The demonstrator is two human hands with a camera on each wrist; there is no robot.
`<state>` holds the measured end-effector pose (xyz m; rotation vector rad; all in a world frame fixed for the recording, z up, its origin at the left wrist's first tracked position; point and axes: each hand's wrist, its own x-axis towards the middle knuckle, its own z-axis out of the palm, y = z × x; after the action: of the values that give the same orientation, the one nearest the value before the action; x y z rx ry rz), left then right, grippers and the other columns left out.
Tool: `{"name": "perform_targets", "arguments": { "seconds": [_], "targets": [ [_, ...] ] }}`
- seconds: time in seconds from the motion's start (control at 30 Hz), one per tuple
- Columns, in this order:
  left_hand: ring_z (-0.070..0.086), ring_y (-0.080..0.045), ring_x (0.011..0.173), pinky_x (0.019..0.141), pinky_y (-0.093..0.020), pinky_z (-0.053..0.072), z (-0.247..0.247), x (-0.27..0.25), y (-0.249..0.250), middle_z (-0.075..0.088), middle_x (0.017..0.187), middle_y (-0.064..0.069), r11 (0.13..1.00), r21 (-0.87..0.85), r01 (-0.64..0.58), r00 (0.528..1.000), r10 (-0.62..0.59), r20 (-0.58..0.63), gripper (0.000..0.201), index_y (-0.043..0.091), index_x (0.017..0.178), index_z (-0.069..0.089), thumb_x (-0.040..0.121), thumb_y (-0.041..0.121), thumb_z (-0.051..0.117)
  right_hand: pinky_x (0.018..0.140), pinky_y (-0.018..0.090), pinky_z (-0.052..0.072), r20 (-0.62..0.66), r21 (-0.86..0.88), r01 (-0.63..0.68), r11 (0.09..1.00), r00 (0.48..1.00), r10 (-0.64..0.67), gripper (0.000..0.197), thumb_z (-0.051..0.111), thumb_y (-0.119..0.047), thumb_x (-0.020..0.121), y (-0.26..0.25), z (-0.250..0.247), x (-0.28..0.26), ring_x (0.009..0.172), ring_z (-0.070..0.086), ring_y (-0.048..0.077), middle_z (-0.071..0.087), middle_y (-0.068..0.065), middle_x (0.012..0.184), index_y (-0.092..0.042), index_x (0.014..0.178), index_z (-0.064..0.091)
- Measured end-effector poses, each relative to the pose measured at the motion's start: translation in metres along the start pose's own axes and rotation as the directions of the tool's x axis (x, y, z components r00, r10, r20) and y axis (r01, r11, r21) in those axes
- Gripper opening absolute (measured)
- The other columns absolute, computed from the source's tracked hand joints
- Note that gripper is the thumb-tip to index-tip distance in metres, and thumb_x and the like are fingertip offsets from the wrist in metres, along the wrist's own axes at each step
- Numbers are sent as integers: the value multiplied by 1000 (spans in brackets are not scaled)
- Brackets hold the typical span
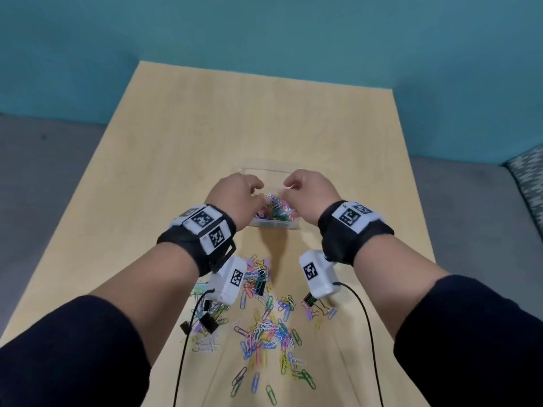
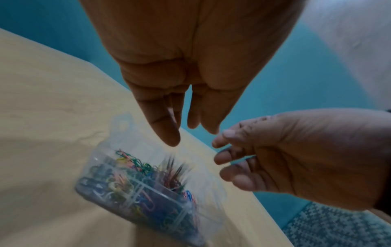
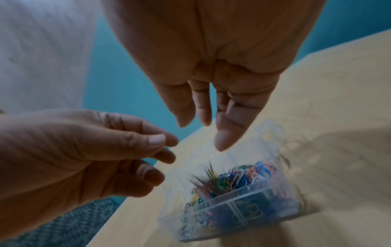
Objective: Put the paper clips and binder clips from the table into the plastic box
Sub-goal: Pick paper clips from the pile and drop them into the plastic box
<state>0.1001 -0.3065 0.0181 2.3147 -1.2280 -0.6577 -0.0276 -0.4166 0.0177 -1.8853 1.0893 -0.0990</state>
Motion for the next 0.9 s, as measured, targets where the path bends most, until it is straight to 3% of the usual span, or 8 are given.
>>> {"name": "perform_targets", "arguments": {
  "seconds": [0.17,0.27,0.33,0.4,0.43,0.6,0.73,0.9],
  "targets": [
    [61,-16,70,72,-33,49,0,-87,-33,61,86,3,991,-112,-73,995,65,-73,17,23,94,66,83,36,63,75,33,47,12,-224,178,958,984,-180,5,61,-22,86,48,-5,-86,76,59,20,62,1,88,-21,90,62],
    [52,-4,68,65,-24,41,26,-170,-52,56,75,10,993,-28,-115,969,118,219,30,23,75,60,76,51,50,74,37,46,312,-296,228,928,941,-132,3,55,-24,83,92,8,-170,75,53,14,55,-7,83,-23,81,57],
    [51,0,74,70,-19,41,52,-220,-61,55,81,12,990,-39,-137,864,139,484,27,24,81,61,78,48,50,74,34,46,496,-322,255,912,866,-67,10,48,-26,82,114,21,-214,75,53,13,54,-6,84,-21,81,57],
    [53,5,84,82,-15,42,77,-253,-66,55,90,16,980,-181,-82,790,175,588,16,29,92,64,80,37,58,79,30,46,633,-287,304,908,772,-59,24,40,-30,80,124,38,-241,85,55,12,57,-3,91,-21,86,61],
    [54,8,87,87,-15,41,88,-262,-66,55,93,18,968,-244,-60,795,194,575,17,32,96,63,79,33,59,82,30,46,657,-264,331,906,749,-82,29,37,-32,77,124,47,-249,90,55,12,57,-3,93,-22,89,62],
    [52,0,87,81,-24,45,113,-254,-59,53,90,15,957,-261,-127,940,200,276,13,31,90,62,81,24,57,86,32,41,539,-237,381,894,817,-205,31,31,-30,79,117,92,-237,100,48,21,54,0,97,-26,95,58],
    [51,-9,77,69,-23,39,93,-243,-62,48,88,11,988,-105,-113,985,126,120,5,25,87,59,83,24,62,81,28,41,332,-207,280,937,921,-202,18,45,-22,86,117,82,-230,90,49,10,51,-7,99,-23,98,58],
    [47,-16,94,81,-26,41,96,-257,-74,38,110,7,999,46,19,977,-28,213,61,28,129,38,77,37,68,77,27,46,207,-393,52,918,978,33,54,58,-33,81,140,70,-258,93,55,14,34,-10,115,-33,131,38]
  ]
}}
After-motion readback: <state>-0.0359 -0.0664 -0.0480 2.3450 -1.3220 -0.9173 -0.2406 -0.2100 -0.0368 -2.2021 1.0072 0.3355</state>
